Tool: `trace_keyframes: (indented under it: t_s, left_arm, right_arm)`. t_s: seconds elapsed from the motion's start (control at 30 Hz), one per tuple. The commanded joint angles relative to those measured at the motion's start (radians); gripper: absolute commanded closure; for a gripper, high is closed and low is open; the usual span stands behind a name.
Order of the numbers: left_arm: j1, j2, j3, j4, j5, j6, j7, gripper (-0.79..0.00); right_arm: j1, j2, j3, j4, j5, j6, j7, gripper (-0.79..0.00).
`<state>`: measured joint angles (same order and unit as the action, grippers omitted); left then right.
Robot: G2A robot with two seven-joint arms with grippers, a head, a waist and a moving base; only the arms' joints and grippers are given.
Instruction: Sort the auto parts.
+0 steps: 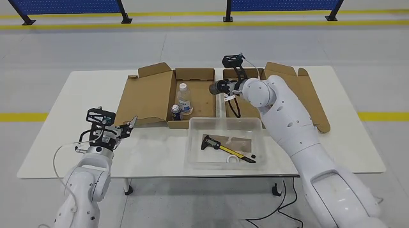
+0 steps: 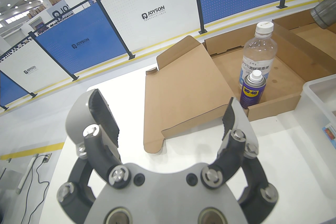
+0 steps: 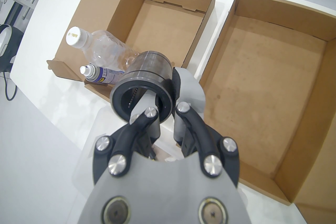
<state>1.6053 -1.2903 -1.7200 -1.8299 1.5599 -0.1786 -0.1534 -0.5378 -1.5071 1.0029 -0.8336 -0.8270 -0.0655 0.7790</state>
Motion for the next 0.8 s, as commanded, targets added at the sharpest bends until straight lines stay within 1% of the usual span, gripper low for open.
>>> trace_keyframes:
  t_s: [0.0,0.13,0.17,0.23,0.37,0.5,0.63,0.77]
  left_arm:
    - [0.0,0.0,0.0,0.0,0.0,0.0,0.0,-0.785]
    - [0.0,0.0,0.0,0.0,0.0,0.0,0.0,-0.785]
    - [0.0,0.0,0.0,0.0,0.0,0.0,0.0,-0.785]
    - [0.0,0.0,0.0,0.0,0.0,0.0,0.0,-0.785]
    - [0.0,0.0,0.0,0.0,0.0,0.0,0.0,-0.785]
    - [0.0,0.0,0.0,0.0,0.0,0.0,0.0,-0.785]
    - [0.0,0.0,0.0,0.0,0.0,0.0,0.0,-0.785]
    - [0.0,0.0,0.0,0.0,0.0,0.0,0.0,-0.785]
  right_arm:
    - [0.0,0.0,0.0,0.0,0.0,0.0,0.0,0.0]
    - [0.0,0.0,0.0,0.0,0.0,0.0,0.0,0.0]
    - [-0.003,0.0,0.0,-0.002,0.0,-0.001,-0.005,-0.16]
    - [-0.017,0.002,-0.001,-0.014,-0.007,-0.005,-0.021,0.0]
    - [-0.025,0.002,-0.006,-0.03,-0.018,-0.008,-0.017,0.0]
    - [-0.018,-0.004,-0.026,-0.014,-0.022,-0.013,-0.008,0.0]
    - [0.001,-0.021,-0.073,0.03,-0.038,-0.026,-0.004,0.0]
    - [0.024,-0.051,-0.141,0.088,-0.052,-0.042,-0.001,0.0]
